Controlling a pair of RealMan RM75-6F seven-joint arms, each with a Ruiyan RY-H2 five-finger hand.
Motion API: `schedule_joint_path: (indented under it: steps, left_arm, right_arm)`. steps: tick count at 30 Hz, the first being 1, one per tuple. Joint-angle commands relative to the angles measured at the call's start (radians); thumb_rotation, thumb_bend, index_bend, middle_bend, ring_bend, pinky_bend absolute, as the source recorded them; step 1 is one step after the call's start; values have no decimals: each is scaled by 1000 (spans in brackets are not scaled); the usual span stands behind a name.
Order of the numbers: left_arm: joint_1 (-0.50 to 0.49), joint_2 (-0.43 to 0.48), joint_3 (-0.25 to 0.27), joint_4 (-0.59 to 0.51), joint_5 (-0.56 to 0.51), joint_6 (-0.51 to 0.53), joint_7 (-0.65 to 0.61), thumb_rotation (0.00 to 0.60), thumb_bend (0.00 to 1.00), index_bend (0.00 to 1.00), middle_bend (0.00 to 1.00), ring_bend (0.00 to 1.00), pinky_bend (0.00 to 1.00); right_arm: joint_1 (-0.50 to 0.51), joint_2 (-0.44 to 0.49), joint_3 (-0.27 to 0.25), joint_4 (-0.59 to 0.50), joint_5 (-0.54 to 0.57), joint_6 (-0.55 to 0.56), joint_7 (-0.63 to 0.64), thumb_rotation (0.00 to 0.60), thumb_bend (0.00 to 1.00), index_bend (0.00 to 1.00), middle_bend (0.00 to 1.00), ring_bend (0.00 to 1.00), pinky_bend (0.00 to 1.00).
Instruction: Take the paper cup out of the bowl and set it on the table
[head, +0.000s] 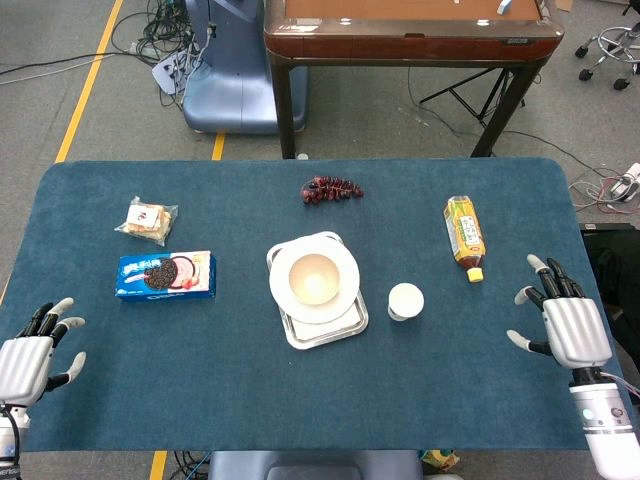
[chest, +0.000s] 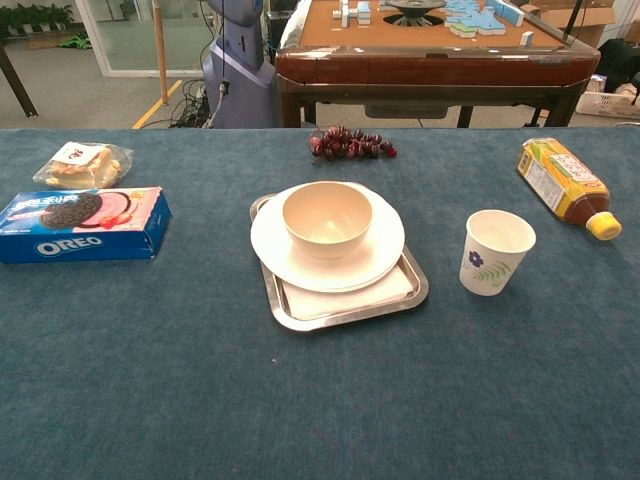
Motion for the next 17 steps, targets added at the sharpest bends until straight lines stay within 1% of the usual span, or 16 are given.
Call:
schedule_joint_path:
  steps: [1, 8, 17]
  left_arm:
    - [1, -2, 0, 2, -1, 2, 1, 600, 321, 311, 136, 81, 326]
    - [3, -3, 1, 2, -3, 5, 6, 600, 321, 311, 136, 82, 326]
    - [-5, -7, 7, 2, -7, -16, 19, 600, 321, 311, 136, 83, 326]
  right_arm:
    - [-24, -9, 5, 25, -13, 18, 23, 600, 89, 458, 94, 0, 202]
    - [-45, -7, 15, 49, -49, 26, 66, 600, 88, 458, 94, 0, 202]
    - [-62, 13, 31, 55, -66, 13, 122, 600, 88, 458, 94, 0, 202]
